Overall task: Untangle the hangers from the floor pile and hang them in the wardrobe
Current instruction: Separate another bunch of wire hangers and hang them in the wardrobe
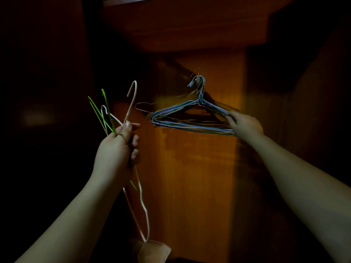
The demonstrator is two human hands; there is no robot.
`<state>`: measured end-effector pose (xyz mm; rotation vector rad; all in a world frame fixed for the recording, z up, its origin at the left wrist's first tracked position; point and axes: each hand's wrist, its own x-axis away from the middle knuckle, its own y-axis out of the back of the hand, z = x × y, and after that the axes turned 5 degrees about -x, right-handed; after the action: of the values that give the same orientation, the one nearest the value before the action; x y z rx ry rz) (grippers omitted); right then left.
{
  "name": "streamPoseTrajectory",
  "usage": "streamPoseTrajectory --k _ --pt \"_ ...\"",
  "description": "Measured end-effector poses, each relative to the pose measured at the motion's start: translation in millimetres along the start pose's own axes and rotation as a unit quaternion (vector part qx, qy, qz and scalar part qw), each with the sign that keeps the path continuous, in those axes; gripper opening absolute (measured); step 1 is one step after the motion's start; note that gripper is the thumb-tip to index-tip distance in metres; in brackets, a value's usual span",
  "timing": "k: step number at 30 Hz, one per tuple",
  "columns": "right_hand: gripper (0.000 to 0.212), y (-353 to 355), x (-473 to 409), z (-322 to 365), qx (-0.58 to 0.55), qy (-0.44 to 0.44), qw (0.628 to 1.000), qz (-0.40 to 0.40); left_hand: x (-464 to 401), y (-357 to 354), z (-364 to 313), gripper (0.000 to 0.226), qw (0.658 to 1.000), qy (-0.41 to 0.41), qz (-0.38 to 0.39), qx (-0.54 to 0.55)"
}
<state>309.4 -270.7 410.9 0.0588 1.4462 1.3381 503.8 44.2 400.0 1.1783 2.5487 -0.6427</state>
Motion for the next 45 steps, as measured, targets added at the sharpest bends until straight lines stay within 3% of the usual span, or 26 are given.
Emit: streamPoseTrajectory --k 14,37,45 --pt "0.034 -13 2 -29 0.022 0.039 0.999 0.018 -2 -6 5 0.026 1.0 0.0 -0.007 -0.009" --pt "0.033 -23 -27 -36 0.051 -0.024 0.997 0.045 -1 -2 8 0.026 1.0 0.01 -0.013 -0.005" --pt "0.039 -27 -20 -33 0.094 -0.032 0.995 0.009 2 8 12 0.027 1.0 0.026 -0.005 0.005"
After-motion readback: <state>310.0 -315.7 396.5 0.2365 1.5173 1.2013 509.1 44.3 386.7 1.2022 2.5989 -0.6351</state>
